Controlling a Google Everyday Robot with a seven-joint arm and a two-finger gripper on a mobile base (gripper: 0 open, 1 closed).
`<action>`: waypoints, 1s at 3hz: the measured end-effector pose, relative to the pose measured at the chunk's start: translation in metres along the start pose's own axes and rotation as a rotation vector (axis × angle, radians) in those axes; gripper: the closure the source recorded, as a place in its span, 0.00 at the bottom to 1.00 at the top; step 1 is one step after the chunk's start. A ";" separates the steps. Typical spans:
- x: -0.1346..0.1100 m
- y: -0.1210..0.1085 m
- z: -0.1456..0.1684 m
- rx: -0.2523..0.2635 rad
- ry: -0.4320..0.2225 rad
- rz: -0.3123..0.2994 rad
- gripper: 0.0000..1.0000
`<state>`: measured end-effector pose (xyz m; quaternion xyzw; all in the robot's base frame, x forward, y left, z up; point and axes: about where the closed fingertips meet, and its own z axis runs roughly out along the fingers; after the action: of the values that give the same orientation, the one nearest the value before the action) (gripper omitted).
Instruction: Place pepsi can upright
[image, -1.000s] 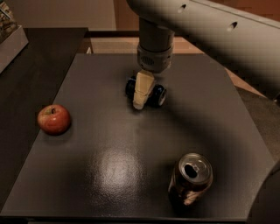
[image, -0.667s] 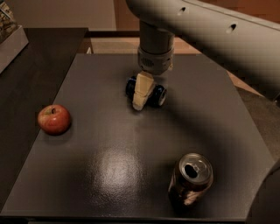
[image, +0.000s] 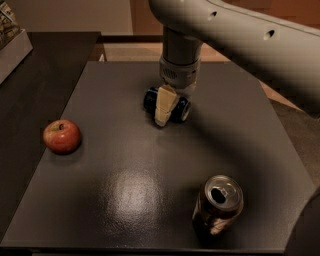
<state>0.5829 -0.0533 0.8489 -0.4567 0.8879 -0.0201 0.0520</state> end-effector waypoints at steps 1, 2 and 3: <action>-0.001 0.003 0.003 -0.017 -0.010 -0.017 0.41; -0.001 0.004 0.001 -0.017 -0.017 -0.036 0.64; -0.001 0.000 -0.016 0.016 -0.042 -0.076 0.87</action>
Offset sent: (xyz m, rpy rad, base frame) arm -0.0054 0.0022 0.0013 0.0167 0.0080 0.0608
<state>0.5823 -0.0527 0.8650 -0.4900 0.8684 -0.0196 0.0737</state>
